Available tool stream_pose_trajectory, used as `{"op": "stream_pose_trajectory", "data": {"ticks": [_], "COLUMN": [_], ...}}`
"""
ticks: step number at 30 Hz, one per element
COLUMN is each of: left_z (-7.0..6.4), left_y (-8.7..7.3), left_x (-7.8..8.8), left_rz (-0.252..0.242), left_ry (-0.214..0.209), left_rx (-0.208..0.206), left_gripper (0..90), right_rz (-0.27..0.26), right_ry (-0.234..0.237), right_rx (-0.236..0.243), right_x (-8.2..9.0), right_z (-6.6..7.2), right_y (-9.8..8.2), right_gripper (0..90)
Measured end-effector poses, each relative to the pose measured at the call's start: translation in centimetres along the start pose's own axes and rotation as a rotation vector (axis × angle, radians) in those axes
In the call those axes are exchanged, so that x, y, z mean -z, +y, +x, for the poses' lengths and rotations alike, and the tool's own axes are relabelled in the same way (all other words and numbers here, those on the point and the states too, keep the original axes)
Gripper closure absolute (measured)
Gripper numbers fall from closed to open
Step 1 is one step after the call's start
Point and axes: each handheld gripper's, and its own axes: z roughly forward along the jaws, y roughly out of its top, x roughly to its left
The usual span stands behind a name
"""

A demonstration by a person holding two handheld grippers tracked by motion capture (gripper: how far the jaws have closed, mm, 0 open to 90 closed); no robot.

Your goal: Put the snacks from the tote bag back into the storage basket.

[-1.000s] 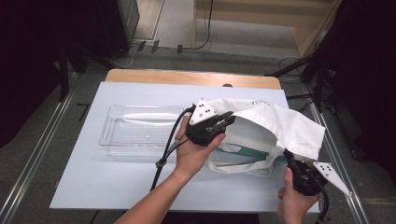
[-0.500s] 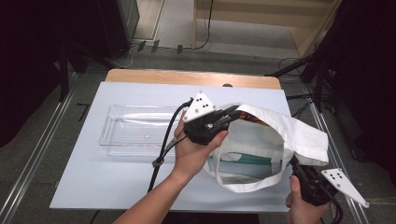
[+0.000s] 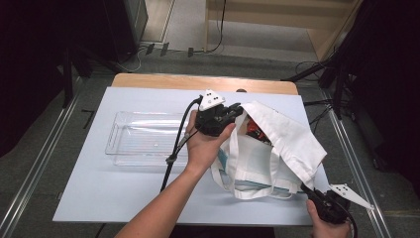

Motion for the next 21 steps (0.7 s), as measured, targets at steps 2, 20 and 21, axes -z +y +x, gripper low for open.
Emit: {"op": "stream_pose_trajectory", "data": {"ticks": [2, 20, 21], "left_z": [0.0, -1.7, -1.8], "left_y": [0.0, 0.4, 0.4], "left_x": [0.1, 0.4, 0.4], "left_rz": [0.008, 0.01, 0.007], "left_ry": [-0.019, -0.049, -0.052], "left_rx": [0.002, -0.047, -0.045], "left_gripper": [83.8, 82.9, 82.8], "right_rz": [-0.123, -0.327, -0.314], "right_ry": [0.016, 0.024, 0.007], "right_rx": [-0.009, 0.22, 0.231], "right_x": [1.4, 1.9, 1.3], "right_z": [0.2, 8.8, 9.2], "right_y": [0.3, 7.0, 7.5], "right_gripper": [64.9, 20.8, 18.4]}}
